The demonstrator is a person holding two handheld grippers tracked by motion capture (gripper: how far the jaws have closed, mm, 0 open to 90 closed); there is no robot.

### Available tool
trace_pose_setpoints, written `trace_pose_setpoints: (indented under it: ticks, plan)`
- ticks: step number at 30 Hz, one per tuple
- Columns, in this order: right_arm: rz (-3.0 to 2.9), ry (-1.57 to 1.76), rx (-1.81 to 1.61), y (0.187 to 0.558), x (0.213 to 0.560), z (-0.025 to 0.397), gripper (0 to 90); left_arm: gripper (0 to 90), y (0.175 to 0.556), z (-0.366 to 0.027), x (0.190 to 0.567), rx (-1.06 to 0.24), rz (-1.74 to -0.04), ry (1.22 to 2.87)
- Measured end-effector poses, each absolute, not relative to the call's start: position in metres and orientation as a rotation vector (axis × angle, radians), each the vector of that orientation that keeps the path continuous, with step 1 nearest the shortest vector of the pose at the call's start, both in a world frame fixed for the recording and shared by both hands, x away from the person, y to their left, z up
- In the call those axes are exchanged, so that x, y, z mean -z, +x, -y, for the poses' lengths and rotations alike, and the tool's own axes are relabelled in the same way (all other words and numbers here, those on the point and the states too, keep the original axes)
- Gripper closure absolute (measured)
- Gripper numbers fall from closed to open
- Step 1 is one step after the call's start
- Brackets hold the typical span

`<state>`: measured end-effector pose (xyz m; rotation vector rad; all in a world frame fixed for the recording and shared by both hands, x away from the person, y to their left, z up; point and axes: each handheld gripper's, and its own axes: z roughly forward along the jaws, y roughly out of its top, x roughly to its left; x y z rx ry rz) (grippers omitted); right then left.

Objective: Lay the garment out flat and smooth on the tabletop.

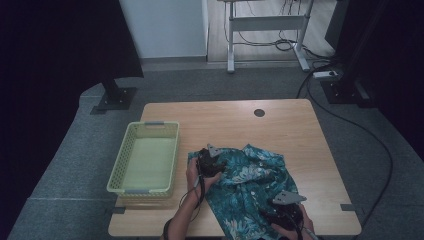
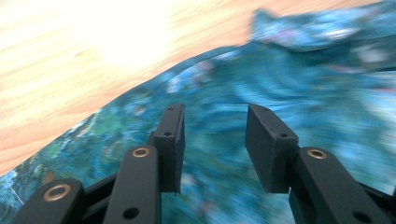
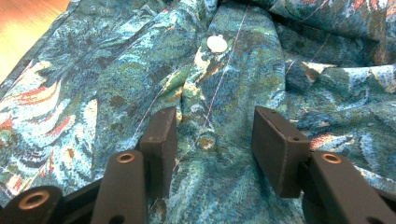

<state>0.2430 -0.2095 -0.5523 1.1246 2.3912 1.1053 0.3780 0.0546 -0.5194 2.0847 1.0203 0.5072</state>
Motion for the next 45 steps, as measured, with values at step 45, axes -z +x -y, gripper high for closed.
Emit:
trace_pose_setpoints:
  ticks: [45]
  plan:
    - [-2.22,1.268,-0.954,0.251,0.547,0.266,41.4,57.1,0.26,-0.048,0.554,-0.375,-0.84,2.151]
